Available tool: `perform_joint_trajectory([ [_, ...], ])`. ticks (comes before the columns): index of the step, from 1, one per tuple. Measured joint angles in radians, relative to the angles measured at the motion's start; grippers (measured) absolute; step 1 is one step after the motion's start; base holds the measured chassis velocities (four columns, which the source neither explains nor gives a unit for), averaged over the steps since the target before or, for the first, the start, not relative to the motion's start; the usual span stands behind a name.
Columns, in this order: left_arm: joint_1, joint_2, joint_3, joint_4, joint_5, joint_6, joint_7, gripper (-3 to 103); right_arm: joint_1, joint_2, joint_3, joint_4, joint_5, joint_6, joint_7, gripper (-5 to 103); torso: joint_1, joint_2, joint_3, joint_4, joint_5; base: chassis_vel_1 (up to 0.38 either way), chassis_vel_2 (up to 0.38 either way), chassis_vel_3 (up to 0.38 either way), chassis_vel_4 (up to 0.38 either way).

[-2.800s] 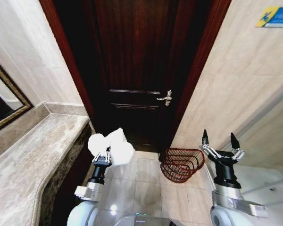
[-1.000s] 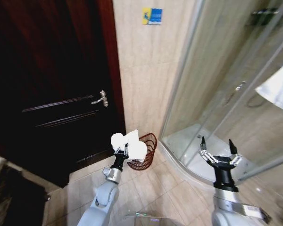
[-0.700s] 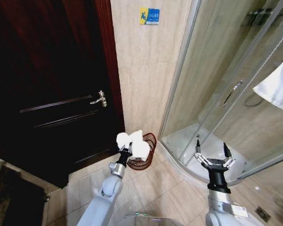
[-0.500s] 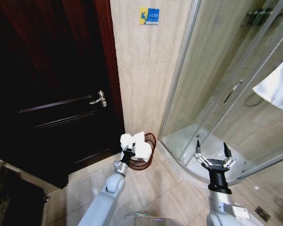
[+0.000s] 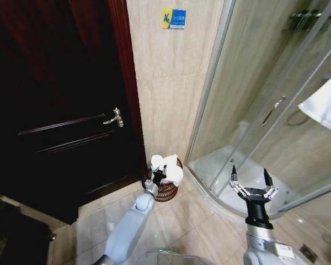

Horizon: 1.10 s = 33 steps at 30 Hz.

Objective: Discard the used towel into the hamper.

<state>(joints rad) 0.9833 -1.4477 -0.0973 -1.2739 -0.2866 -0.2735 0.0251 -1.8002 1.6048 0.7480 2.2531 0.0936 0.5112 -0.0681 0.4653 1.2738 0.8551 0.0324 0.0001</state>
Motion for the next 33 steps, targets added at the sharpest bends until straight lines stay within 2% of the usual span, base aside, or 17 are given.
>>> perform_joint_trajectory([
  [6,-0.030,-0.003,0.004,0.042,-0.026,-0.001,0.018,11,0.009,-0.005,-0.005,-0.011,-0.006,0.003,0.000,100,0.000,0.000,0.000,0.0000,0.0001,-0.108,0.115,0.111,-0.096],
  [11,-0.061,0.008,0.040,0.075,-0.077,0.023,0.029,11,0.024,-0.013,-0.005,-0.032,-0.018,0.011,0.008,100,0.000,0.000,0.000,0.0000,0.0001,-0.096,0.081,0.097,-0.108],
  [14,-0.090,0.010,0.076,0.126,-0.102,0.040,0.040,11,0.040,0.000,-0.011,-0.070,-0.054,0.053,0.017,100,0.000,0.000,0.000,0.0000,0.0002,-0.047,0.054,0.046,-0.052],
  [19,-0.135,0.004,0.114,0.212,-0.127,0.054,0.038,11,0.040,0.003,-0.023,-0.072,-0.064,0.064,0.016,100,0.000,0.000,0.000,-0.0001,-0.0003,-0.006,0.011,0.004,-0.007],
  [22,-0.184,0.008,0.154,0.297,-0.135,0.054,0.038,11,0.050,0.003,-0.024,-0.078,-0.064,0.065,0.010,100,0.000,0.000,0.000,-0.0001,-0.0004,0.000,0.000,0.000,0.000],
  [25,-0.277,0.011,0.238,0.425,-0.176,0.056,0.034,11,0.061,0.003,-0.031,-0.108,-0.049,0.091,-0.035,100,0.000,0.000,0.000,-0.0001,-0.0001,0.000,0.000,0.000,0.000],
  [27,-0.289,0.013,0.257,0.439,-0.188,0.057,0.028,11,0.063,0.003,-0.031,-0.114,-0.046,0.096,-0.045,100,0.000,0.000,0.000,-0.0001,-0.0001,0.000,0.000,0.000,0.000],
  [30,-0.341,0.030,0.351,0.502,-0.240,0.062,0.008,11,0.070,0.004,-0.032,-0.134,-0.043,0.120,-0.065,100,0.000,0.000,0.000,0.0000,-0.0002,0.000,0.000,0.000,0.000],
  [33,-0.374,0.034,0.398,0.549,-0.266,0.062,0.001,11,0.067,0.004,-0.035,-0.137,-0.037,0.130,-0.066,100,0.000,0.000,0.000,-0.0001,-0.0002,0.000,0.000,0.000,0.000],
])
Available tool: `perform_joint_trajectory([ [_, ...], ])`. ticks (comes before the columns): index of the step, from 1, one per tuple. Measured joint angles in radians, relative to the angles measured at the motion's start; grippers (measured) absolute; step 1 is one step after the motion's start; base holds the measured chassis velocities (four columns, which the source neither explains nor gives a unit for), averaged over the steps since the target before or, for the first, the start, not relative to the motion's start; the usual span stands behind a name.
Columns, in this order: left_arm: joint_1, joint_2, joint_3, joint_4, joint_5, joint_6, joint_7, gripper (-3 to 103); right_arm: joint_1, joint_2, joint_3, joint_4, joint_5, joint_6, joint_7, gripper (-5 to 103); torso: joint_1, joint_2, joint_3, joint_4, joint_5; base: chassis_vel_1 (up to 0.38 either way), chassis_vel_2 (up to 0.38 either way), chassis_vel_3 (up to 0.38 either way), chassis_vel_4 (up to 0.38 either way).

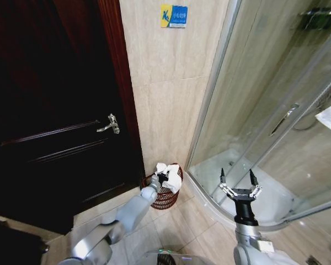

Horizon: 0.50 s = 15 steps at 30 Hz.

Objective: Discard the used towel into the hamper.

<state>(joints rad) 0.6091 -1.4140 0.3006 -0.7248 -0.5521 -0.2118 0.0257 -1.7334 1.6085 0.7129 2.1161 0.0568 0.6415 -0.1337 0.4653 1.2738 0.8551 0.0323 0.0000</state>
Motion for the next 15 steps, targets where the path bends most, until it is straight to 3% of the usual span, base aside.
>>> perform_joint_trajectory([
  [6,-0.036,-0.014,0.046,0.106,-0.041,0.000,-0.005,11,-0.024,0.000,0.004,-0.006,0.010,0.022,-0.002,100,0.000,0.000,0.000,0.0000,0.0000,0.000,0.000,0.000,0.000],
  [15,-0.054,-0.063,0.055,0.225,-0.015,-0.010,0.021,11,-0.042,0.000,0.004,0.011,-0.002,0.026,-0.021,100,0.000,0.000,0.000,0.0000,0.0001,0.000,0.000,0.000,0.000],
])
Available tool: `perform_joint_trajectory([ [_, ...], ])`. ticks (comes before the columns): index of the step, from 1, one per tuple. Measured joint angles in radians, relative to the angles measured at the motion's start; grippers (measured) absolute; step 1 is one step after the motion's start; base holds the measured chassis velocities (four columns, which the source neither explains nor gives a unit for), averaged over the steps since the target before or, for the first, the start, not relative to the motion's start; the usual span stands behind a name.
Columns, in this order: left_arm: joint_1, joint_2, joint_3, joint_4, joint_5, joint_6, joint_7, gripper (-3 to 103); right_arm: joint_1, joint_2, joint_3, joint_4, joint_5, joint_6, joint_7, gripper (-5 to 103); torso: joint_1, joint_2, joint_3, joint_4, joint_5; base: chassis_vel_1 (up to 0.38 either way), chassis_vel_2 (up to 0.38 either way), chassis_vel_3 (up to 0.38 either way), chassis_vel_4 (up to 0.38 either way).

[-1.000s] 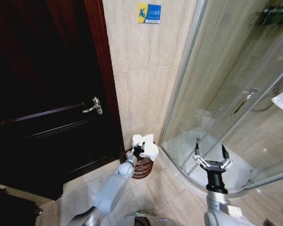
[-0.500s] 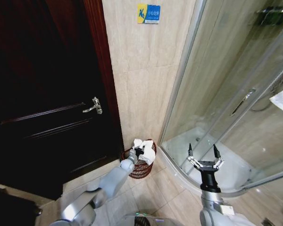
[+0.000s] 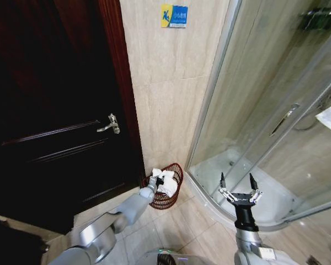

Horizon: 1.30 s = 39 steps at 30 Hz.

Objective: Discard the used towel into the hamper.

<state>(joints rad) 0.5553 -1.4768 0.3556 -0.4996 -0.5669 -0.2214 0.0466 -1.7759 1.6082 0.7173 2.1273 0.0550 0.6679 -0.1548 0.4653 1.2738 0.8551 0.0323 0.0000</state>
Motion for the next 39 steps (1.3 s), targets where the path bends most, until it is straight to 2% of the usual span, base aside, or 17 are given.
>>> perform_joint_trajectory([
  [4,0.003,-0.021,-0.003,0.008,0.016,0.000,0.010,11,0.001,0.000,-0.001,0.013,-0.009,-0.009,-0.011,100,0.000,0.000,0.000,0.0000,-0.0001,0.000,0.000,0.000,0.000],
  [5,0.005,-0.026,-0.005,0.011,0.020,0.001,0.010,7,0.001,0.000,-0.001,0.016,-0.009,-0.013,-0.012,100,0.000,0.000,0.000,0.0000,-0.0002,0.000,0.000,0.000,0.000],
  [7,0.006,-0.028,-0.005,0.012,0.024,0.002,0.011,10,0.002,0.000,-0.001,0.018,-0.009,-0.015,-0.012,100,0.000,0.000,0.000,-0.0001,-0.0002,0.000,0.000,0.000,0.000],
  [9,0.006,-0.029,-0.001,0.016,0.045,0.003,0.019,20,0.003,0.000,0.001,0.019,-0.009,-0.017,-0.012,100,0.000,0.000,0.000,-0.0001,0.0000,0.000,0.000,0.000,0.000],
  [11,0.006,-0.028,0.000,0.020,0.057,0.004,0.026,20,0.003,0.000,0.001,0.019,-0.007,-0.017,-0.012,100,0.000,0.000,0.000,0.0000,0.0000,0.000,0.000,0.000,0.000],
  [14,0.002,-0.030,0.000,0.031,0.076,0.011,0.037,36,-0.004,0.000,-0.001,0.014,-0.008,-0.012,-0.014,100,0.000,0.000,0.000,0.0000,0.0000,0.000,0.000,0.000,0.000],
  [15,0.002,-0.030,0.000,0.031,0.076,0.011,0.037,36,-0.004,0.000,-0.001,0.014,-0.008,-0.012,-0.014,100,0.000,0.000,0.000,0.0000,0.0000,0.000,0.000,0.000,0.000],
  [18,0.001,-0.032,-0.003,0.033,0.077,0.016,0.039,53,-0.007,0.000,-0.005,0.001,-0.013,-0.005,-0.022,100,0.000,0.000,0.000,0.0000,0.0000,0.000,0.000,0.000,0.000],
  [20,0.001,-0.032,-0.004,0.033,0.077,0.016,0.039,53,-0.007,0.000,-0.006,0.000,-0.014,-0.004,-0.023,100,0.000,0.000,0.000,-0.0001,0.0000,0.000,0.000,0.000,0.000],
  [23,0.005,-0.030,-0.005,0.031,0.084,0.017,0.038,70,-0.005,0.000,-0.010,-0.002,-0.016,-0.004,-0.024,100,0.000,0.000,0.000,0.0000,-0.0001,0.000,0.000,0.000,0.000],
  [24,0.005,-0.030,-0.005,0.031,0.084,0.017,0.038,70,-0.005,0.000,-0.010,-0.002,-0.016,-0.004,-0.024,100,0.000,0.000,0.000,0.0000,-0.0001,0.000,0.000,0.000,0.000],
  [27,0.007,-0.028,-0.006,0.031,0.092,0.019,0.039,85,-0.007,0.000,-0.008,-0.001,-0.015,-0.004,-0.025,100,0.000,0.000,0.000,0.0000,0.0000,0.000,0.000,0.000,0.000],
  [29,0.008,-0.028,-0.007,0.031,0.092,0.019,0.041,85,-0.007,0.000,-0.007,-0.002,-0.015,-0.004,-0.025,100,0.000,0.000,0.000,0.0000,-0.0001,0.000,0.000,0.000,0.000],
  [31,0.010,-0.029,-0.007,0.031,0.092,0.019,0.045,96,-0.009,0.000,-0.006,-0.006,-0.015,-0.003,-0.025,100,0.000,0.000,0.000,-0.0001,-0.0001,0.000,0.000,0.000,0.000],
  [33,0.012,-0.029,-0.007,0.031,0.092,0.019,0.048,98,-0.010,0.000,-0.007,-0.008,-0.015,-0.001,-0.026,100,0.000,0.000,0.000,0.0000,0.0000,0.000,0.000,0.000,0.000],
  [39,0.024,-0.023,-0.011,0.021,0.092,0.017,0.061,100,-0.012,0.000,-0.007,-0.010,-0.013,0.001,-0.028,100,0.000,0.000,0.000,0.0000,-0.0001,0.000,0.000,0.000,0.000],
])
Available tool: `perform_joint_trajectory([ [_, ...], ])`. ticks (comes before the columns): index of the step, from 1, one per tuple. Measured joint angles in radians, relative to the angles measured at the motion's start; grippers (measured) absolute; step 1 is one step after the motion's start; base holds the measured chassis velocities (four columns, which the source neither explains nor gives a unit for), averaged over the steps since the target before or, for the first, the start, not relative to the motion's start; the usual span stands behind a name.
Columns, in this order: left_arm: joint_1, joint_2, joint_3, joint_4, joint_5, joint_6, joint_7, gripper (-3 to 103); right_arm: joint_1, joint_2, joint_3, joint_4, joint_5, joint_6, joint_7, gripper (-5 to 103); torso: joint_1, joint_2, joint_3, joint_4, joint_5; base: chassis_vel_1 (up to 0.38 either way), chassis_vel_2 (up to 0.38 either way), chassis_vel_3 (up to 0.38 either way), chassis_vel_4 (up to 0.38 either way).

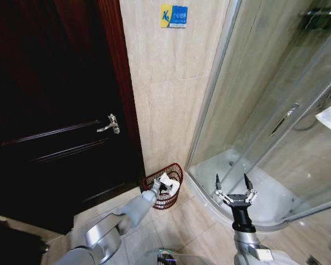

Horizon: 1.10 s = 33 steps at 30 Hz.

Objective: Discard the used towel into the hamper.

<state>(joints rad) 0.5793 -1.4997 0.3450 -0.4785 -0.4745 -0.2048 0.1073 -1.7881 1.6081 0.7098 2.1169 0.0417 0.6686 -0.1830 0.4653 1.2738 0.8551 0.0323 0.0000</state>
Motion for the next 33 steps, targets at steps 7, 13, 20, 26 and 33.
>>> perform_joint_trajectory([
  [7,0.049,0.046,-0.036,-0.117,0.017,0.031,-0.004,100,-0.005,0.000,0.001,0.018,0.000,-0.002,0.001,100,0.000,0.000,0.000,0.0000,0.0000,0.000,0.000,0.000,0.000],
  [13,0.114,0.122,-0.066,-0.288,-0.007,0.080,-0.010,100,-0.012,0.000,0.002,0.036,-0.008,-0.012,0.027,100,0.000,0.000,0.000,0.0000,0.0000,0.000,0.000,0.000,0.000],
  [20,0.231,0.214,-0.133,-0.485,-0.023,0.138,-0.018,100,-0.016,0.000,0.003,0.073,-0.014,-0.033,0.068,100,0.000,0.000,0.000,0.0001,-0.0001,0.000,0.000,0.000,0.000],
  [26,0.393,0.296,-0.256,-0.755,-0.049,0.179,-0.030,100,-0.004,0.000,0.006,0.121,0.020,-0.082,0.101,100,0.000,0.000,0.000,0.0000,-0.0002,0.000,0.000,0.000,0.000],
  [33,0.527,0.333,-0.338,-0.890,-0.056,0.177,-0.030,100,0.002,0.000,0.004,0.144,0.032,-0.100,0.120,100,0.000,0.000,0.000,0.0000,-0.0002,0.000,0.000,0.000,0.000],
])
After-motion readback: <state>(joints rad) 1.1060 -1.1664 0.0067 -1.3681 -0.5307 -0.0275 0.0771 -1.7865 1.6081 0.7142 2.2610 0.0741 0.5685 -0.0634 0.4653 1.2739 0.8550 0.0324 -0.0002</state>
